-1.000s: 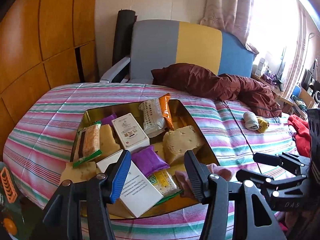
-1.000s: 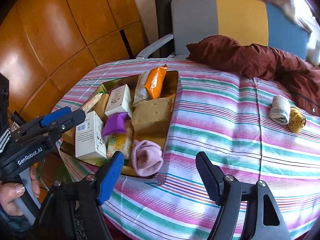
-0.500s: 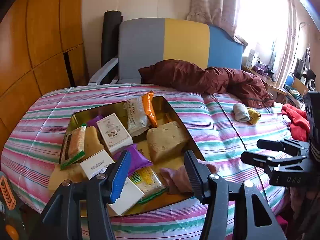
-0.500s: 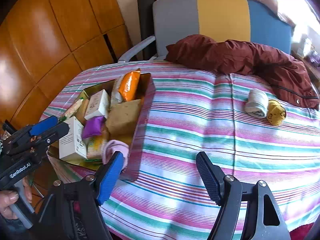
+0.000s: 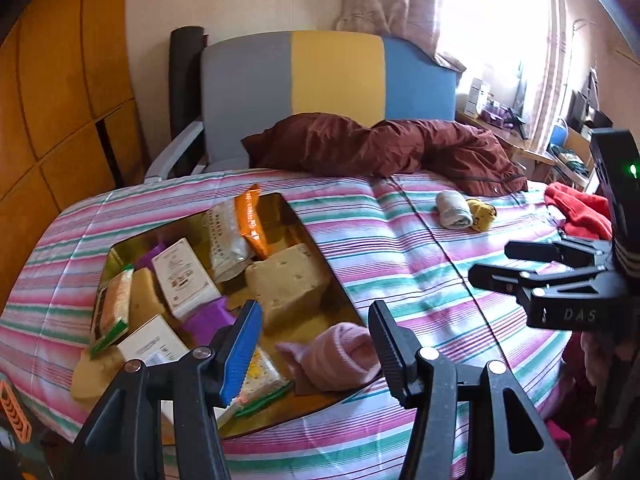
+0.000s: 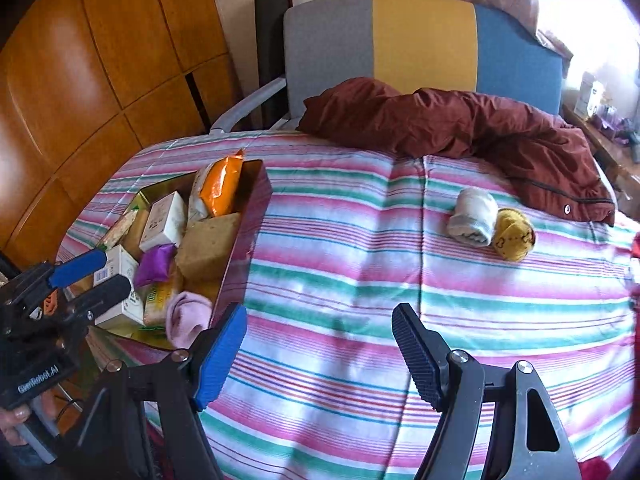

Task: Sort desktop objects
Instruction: 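Move both grippers back toward the white and yellow rolled socks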

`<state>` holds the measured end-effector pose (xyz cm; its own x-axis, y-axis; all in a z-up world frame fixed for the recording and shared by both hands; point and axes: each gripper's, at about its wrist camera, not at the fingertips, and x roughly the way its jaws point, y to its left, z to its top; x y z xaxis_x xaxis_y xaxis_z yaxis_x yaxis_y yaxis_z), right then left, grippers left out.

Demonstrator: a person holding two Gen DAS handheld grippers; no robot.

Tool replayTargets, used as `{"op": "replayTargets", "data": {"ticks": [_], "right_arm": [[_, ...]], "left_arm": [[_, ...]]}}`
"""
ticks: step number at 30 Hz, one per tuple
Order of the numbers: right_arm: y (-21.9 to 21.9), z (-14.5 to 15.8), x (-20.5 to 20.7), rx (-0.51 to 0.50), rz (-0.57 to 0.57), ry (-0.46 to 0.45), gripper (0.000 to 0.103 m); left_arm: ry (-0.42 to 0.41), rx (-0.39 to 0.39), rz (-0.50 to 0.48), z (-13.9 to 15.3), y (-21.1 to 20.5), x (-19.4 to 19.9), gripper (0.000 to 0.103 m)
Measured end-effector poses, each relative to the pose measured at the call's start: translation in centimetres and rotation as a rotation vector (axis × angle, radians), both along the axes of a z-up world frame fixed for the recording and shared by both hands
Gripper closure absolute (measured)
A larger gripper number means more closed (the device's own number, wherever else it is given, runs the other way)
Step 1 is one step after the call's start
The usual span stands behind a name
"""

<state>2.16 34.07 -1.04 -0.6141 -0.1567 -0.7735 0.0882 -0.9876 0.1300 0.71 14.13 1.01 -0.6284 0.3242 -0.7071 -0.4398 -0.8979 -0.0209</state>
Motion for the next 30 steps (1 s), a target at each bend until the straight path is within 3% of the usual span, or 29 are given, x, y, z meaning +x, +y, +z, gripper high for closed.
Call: {"op": "replayTargets", "data": {"ticks": [16,30], "right_arm": [[6.1,0.6,-2.3,0.064,-0.116,-0.042,0.027],[12.8,-0.6,-5.9,0.047,-0.23,-0.105,0.027]], "left_arm": [[-0.013,-0.042,-0.103,-0.5,5.2,-0.8,0.047],[-0.054,-0.088,-0.149,-2.3,8.7,-2.2,0.047]]}}
